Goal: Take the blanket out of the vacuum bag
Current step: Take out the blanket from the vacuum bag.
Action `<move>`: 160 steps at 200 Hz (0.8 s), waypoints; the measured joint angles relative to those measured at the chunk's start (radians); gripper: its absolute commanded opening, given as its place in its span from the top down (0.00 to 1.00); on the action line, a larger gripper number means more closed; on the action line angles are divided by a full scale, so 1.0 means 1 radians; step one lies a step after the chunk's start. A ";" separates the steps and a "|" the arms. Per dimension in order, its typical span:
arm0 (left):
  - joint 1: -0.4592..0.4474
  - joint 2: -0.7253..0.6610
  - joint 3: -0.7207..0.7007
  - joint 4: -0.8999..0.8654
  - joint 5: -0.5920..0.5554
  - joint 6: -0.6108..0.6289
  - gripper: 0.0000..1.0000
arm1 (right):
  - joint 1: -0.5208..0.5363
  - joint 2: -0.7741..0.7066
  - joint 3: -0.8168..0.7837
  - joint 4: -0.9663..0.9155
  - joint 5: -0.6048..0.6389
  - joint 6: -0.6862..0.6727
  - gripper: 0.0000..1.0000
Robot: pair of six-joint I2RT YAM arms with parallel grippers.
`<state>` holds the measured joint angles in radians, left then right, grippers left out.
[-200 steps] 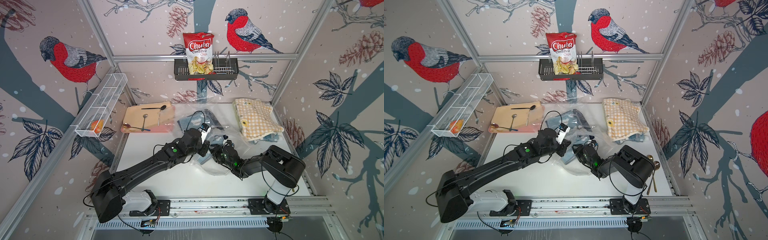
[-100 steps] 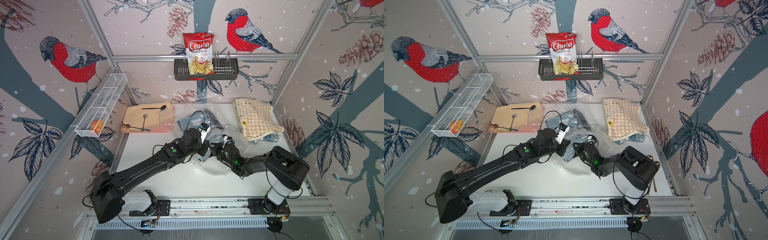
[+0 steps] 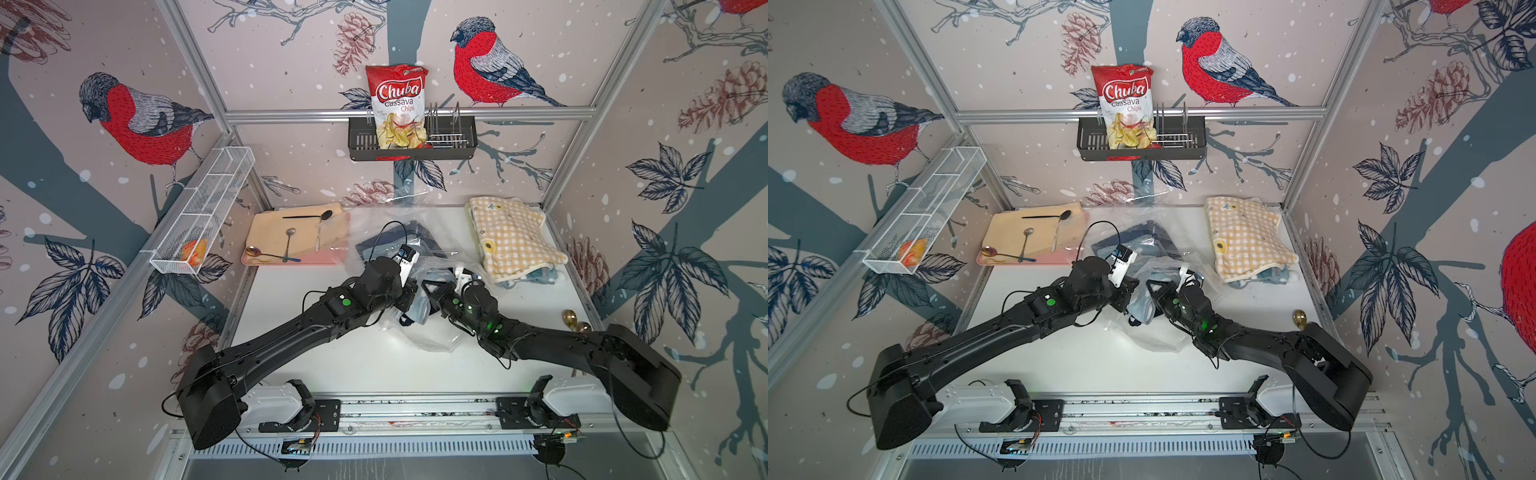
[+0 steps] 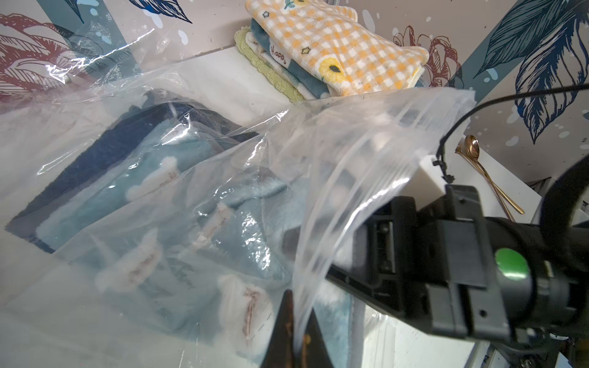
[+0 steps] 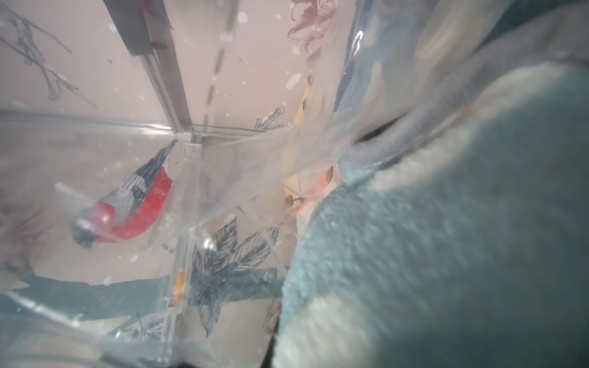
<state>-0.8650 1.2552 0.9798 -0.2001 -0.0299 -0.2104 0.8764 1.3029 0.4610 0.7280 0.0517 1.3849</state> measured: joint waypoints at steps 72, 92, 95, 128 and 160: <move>0.000 -0.001 -0.003 0.001 0.000 -0.001 0.97 | 0.044 -0.462 -0.045 -0.351 0.094 -0.048 1.00; 0.000 0.000 -0.003 0.001 0.000 -0.001 0.97 | 0.044 -0.560 0.009 -0.465 0.125 -0.080 1.00; 0.000 0.000 -0.003 0.001 0.000 -0.001 0.97 | 0.043 -0.571 0.023 -0.480 0.128 -0.087 1.00; 0.000 0.000 -0.003 0.001 0.000 -0.001 0.97 | 0.039 -0.608 0.214 -0.634 0.135 -0.187 1.00; 0.000 0.000 -0.003 0.001 0.000 -0.001 0.97 | 0.035 -0.580 0.430 -0.740 0.137 -0.298 1.00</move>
<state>-0.8650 1.2552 0.9764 -0.1993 -0.0303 -0.2115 0.9119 0.7231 0.8909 -0.0120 0.1886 1.0874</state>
